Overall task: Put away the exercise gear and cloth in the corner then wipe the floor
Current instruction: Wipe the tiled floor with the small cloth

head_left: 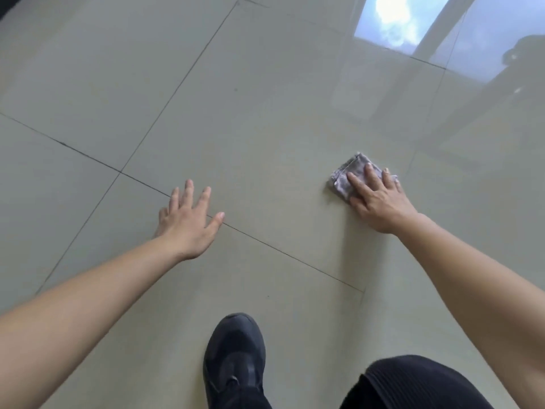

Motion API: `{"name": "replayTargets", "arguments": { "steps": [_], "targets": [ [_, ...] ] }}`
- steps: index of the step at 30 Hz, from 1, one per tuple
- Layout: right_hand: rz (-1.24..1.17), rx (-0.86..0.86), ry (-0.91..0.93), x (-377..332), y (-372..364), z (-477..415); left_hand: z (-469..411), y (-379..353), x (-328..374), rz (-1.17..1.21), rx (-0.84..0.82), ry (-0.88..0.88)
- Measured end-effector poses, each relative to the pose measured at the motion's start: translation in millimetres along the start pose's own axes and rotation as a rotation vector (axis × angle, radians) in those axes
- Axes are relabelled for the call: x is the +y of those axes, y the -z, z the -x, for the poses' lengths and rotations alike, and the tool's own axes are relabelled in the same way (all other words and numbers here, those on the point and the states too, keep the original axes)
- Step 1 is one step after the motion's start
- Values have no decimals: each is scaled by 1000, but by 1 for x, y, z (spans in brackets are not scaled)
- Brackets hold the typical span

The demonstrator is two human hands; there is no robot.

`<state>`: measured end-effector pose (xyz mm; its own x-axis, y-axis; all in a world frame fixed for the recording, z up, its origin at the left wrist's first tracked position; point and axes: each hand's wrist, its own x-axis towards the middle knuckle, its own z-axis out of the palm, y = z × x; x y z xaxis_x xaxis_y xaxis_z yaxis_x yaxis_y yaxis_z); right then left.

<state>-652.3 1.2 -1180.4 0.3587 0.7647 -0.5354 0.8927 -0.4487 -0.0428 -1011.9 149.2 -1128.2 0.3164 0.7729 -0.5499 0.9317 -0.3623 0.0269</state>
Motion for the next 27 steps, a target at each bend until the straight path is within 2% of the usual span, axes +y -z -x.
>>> {"name": "replayTargets", "arguments": {
  "steps": [3, 8, 10, 11, 12, 13, 14, 17, 18, 19, 20, 23, 27],
  "targets": [
    [-19, 62, 20, -29, -5, -6, -13, -44, 8, 143, 83, 106],
    [118, 55, 587, -115, -59, 54, -3, -93, 14, 168, 161, 157],
    [201, 11, 781, -112, -56, 46, -2, -99, 11, 172, 203, 134],
    [240, 29, 813, -103, -49, 32, -2, -99, 9, 175, 212, 128],
    [240, 64, 774, -90, -39, 15, -2, -101, 7, 177, 220, 123],
    [190, 118, 660, -75, -25, -4, -3, -102, 5, 176, 227, 123],
    [115, 161, 494, -57, -10, -25, -3, -103, 4, 178, 236, 129],
    [-60, 108, -68, -21, 26, -65, -4, -104, 1, 199, 269, 170],
    [-76, 105, -148, -27, 31, -69, -4, -104, -1, 197, 279, 177],
    [-73, 112, -151, -40, 29, -68, -6, -103, -3, 197, 286, 182],
    [-59, 121, -76, -59, 24, -64, -7, -102, -7, 206, 289, 192],
    [22, 159, 367, -126, -13, -32, -9, -96, -16, 231, 310, 251],
    [206, 43, 910, -180, -33, -4, -16, -92, -29, 294, 339, 370]
  ]
}}
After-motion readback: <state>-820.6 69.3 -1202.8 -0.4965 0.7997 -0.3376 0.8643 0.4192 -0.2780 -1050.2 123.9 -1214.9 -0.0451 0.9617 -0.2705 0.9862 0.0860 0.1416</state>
